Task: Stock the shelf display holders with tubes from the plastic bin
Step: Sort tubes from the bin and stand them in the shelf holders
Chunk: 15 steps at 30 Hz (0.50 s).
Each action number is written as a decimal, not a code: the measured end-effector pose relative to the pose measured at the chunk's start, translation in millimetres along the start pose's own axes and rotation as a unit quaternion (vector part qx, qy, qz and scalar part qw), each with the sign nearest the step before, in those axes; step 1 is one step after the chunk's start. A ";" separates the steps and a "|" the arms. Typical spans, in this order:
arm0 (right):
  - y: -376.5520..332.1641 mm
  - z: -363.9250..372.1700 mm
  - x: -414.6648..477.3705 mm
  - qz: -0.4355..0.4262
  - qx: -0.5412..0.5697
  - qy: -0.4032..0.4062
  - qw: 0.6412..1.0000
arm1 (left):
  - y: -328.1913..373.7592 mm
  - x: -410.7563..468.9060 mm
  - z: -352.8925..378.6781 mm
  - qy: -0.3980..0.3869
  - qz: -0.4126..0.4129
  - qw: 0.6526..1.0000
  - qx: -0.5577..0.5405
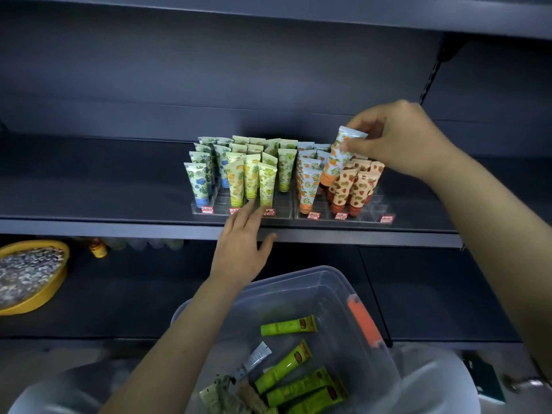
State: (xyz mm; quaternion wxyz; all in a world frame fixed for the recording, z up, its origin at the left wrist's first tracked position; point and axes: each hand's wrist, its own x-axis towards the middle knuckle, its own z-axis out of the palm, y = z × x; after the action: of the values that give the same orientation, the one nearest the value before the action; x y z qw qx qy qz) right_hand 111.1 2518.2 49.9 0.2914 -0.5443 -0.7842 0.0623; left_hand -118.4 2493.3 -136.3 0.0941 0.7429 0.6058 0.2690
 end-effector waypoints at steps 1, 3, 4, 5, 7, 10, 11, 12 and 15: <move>2.2 -0.4 2.1 0.002 -0.013 0.003 1.000 | -2.5 0.1 2.7 -0.002 0.002 1.000 0.024; 6.9 1.5 6.6 0.007 -0.030 0.005 1.000 | -6.3 0.3 8.4 -0.008 0.006 0.998 0.068; 9.7 3.7 8.9 0.008 -0.035 0.004 0.999 | -7.8 0.7 11.4 -0.009 0.007 0.996 0.085; 12.8 6.6 11.3 0.008 -0.042 0.003 0.999 | -8.6 0.9 13.6 -0.004 0.008 0.995 0.098; 18.8 13.3 15.8 0.011 -0.051 -0.004 0.999 | -9.5 2.0 17.3 0.015 0.010 0.993 0.117; 26.1 25.5 22.5 0.019 -0.056 -0.016 0.998 | -11.9 5.2 21.0 0.047 0.022 0.986 0.157; 28.1 29.7 24.7 0.023 -0.057 -0.019 0.998 | -13.1 6.1 21.8 0.052 0.028 0.984 0.166; 30.1 33.9 27.0 0.026 -0.057 -0.024 0.998 | -14.2 6.9 22.6 0.054 0.033 0.983 0.172; 36.6 46.4 33.0 0.031 -0.075 -0.041 0.996 | -15.3 7.9 26.2 0.055 0.042 0.981 0.179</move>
State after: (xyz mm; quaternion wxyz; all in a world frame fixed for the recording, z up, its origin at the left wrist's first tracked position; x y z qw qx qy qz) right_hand 108.8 2572.4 9.4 0.2153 -0.5857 -0.7806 0.0350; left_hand -117.0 2509.5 -163.1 -0.0856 0.7567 0.6163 0.2006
